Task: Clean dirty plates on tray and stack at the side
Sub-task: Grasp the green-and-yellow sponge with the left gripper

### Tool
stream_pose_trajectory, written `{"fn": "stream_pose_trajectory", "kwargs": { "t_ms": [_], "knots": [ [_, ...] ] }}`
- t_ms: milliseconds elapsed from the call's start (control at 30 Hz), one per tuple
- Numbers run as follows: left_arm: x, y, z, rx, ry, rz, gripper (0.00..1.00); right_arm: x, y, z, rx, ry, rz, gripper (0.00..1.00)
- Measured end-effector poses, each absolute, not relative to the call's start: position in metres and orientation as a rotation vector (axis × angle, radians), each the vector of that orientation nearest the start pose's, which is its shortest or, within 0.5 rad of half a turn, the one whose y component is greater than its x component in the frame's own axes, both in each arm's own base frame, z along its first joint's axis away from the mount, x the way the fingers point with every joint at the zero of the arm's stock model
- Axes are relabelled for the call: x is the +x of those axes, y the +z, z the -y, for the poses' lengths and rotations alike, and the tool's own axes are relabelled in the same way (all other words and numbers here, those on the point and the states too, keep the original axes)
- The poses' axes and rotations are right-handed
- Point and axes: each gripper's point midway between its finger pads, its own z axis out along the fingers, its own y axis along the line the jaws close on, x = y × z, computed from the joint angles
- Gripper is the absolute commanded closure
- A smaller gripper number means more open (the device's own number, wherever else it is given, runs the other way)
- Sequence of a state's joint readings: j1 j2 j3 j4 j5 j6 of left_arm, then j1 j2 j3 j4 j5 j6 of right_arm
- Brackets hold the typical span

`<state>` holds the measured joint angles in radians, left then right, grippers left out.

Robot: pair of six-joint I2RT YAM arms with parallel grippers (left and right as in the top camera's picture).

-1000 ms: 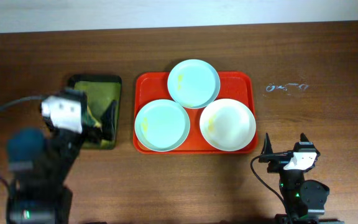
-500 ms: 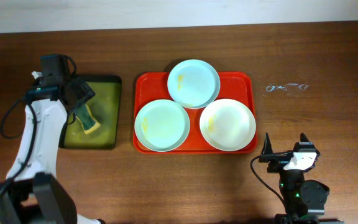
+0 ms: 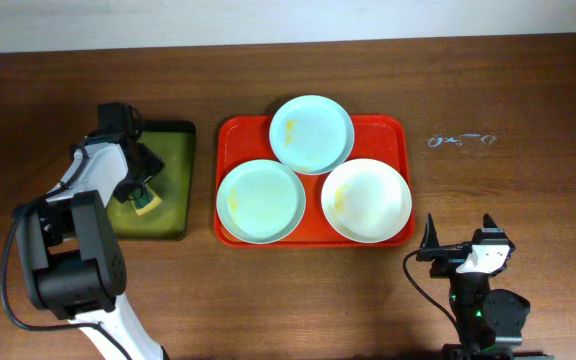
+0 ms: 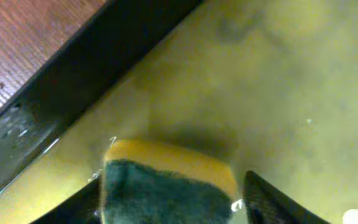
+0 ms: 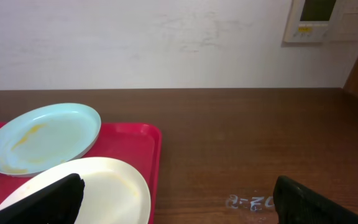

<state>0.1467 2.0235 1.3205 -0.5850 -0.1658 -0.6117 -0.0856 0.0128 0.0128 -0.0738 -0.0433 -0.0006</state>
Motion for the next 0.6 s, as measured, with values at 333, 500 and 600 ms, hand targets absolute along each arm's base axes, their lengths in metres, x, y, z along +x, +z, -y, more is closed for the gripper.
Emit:
{"fn": "stream_pose_trajectory", "kwargs": {
  "t_ms": [333,500,600],
  "knots": [
    [0.417,0.003,-0.093,-1.069,0.162,-2.626,0.01,0.246,0.159,0.014,0.036,-0.031,-1.644,0.02],
    [0.405,0.002,-0.076,-1.020,0.060,-2.752,0.62,0.246,0.159,0.014,0.037,-0.030,-1.644,0.02],
    [0.399,0.001,-0.073,-1.018,0.048,-2.786,0.98,0.246,0.159,0.014,0.037,-0.030,-1.644,0.02]
  ]
}}
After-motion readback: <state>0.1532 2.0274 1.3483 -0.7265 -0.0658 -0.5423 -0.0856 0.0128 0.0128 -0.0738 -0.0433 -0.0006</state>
